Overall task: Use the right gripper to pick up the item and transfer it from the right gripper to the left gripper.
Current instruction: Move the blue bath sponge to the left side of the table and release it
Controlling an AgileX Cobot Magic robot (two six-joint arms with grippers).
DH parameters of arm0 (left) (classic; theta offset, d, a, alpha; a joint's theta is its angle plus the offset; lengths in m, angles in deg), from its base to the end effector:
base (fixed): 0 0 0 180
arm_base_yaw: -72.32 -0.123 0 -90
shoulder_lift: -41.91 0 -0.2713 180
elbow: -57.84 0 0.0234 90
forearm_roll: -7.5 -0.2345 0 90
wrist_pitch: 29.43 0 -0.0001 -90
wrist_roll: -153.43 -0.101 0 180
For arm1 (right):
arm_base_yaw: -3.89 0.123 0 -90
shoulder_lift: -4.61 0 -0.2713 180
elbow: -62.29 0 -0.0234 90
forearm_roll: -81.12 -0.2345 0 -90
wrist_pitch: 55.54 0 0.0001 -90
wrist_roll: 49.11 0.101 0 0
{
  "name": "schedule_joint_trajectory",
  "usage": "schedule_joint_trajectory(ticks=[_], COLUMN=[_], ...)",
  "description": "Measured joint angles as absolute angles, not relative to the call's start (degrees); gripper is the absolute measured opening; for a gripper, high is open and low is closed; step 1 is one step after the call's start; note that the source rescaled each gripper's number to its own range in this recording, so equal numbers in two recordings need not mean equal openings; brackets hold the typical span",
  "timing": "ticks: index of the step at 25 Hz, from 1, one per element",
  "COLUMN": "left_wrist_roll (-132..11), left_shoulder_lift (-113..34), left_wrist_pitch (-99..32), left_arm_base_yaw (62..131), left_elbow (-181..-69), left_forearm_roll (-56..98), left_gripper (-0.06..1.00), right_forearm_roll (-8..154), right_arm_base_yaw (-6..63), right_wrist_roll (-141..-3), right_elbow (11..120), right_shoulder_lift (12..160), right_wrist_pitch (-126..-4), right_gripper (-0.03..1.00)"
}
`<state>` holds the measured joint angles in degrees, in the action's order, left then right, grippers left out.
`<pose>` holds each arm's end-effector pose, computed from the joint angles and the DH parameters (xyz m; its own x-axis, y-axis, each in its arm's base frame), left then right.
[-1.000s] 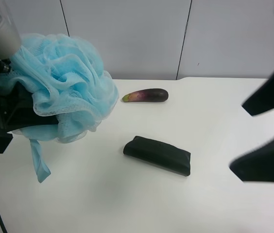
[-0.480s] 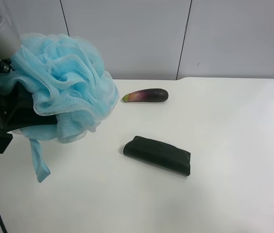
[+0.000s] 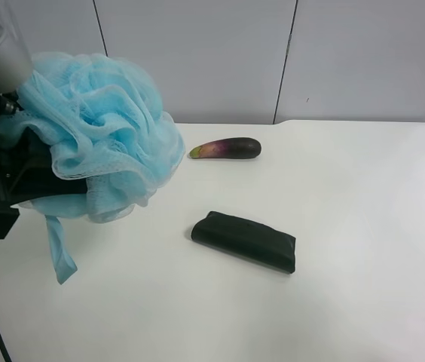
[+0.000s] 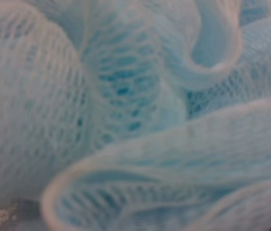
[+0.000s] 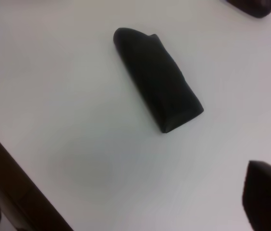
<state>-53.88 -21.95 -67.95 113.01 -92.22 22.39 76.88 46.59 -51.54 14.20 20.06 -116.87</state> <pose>0.1341 -0.1366 0.3084 -0.2857 0.5949 -0.7513 0.8421 0.5300 0.0994 0.0108 0.0189 0.2631 -0.4145 -0.3918 -0.8213 -0.7187 0.6946 0.0314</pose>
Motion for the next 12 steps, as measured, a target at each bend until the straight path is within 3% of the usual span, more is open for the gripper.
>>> schedule_joint_trajectory(ticks=[7, 12], left_wrist_roll=[-53.9, -53.9], left_shoulder_lift=[-21.9, -21.9], left_wrist_pitch=[-68.1, -68.1], left_arm_base_yaw=[113.0, 113.0], left_elbow=[-92.2, -92.2], left_forearm_roll=[22.4, 22.4], left_gripper=[0.03, 0.03], right_forearm_roll=[76.9, 76.9], right_arm_base_yaw=[46.3, 38.4], right_wrist_roll=[-51.4, -51.4], right_elbow=[13.9, 13.8], right_shoulder_lift=[20.1, 18.3], right_wrist_pitch=[-116.6, -116.5], right_gripper=[1.00, 1.00])
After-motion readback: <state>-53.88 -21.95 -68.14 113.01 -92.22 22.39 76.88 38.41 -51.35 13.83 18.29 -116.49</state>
